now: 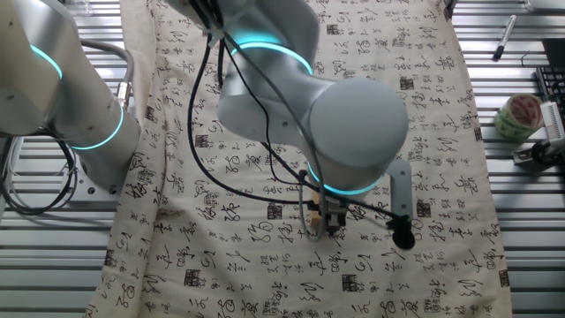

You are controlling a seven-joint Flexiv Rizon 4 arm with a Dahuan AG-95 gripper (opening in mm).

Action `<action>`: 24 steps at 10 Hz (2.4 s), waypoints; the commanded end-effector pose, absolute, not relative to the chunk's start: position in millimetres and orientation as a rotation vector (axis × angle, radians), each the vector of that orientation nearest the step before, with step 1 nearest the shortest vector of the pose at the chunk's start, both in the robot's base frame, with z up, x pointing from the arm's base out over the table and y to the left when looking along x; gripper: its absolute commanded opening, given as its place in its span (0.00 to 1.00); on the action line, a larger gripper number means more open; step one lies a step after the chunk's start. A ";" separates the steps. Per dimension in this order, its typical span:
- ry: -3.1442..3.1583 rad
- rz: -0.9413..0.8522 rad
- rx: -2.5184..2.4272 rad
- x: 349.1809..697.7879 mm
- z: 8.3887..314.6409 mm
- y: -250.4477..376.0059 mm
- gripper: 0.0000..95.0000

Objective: Hold a small block with the gripper and sweep it from left to right on the table

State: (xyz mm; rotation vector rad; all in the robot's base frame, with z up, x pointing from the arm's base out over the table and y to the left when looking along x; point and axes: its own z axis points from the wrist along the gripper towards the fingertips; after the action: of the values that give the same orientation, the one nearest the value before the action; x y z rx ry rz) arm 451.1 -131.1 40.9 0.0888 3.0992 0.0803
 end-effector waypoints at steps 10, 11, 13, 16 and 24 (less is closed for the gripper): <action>3.100 0.081 0.093 452.6 40.9 -130.5 0.00; 3.101 0.107 0.103 452.6 41.7 -130.3 0.00; 3.102 0.086 0.094 453.0 42.6 -129.7 0.00; 3.104 0.081 0.094 453.9 41.8 -129.1 0.00; 3.116 0.100 0.138 479.8 21.2 -104.5 0.00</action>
State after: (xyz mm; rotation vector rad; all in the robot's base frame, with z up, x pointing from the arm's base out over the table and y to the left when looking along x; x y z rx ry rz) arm 479.7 -104.5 41.1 0.1378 3.1215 0.1068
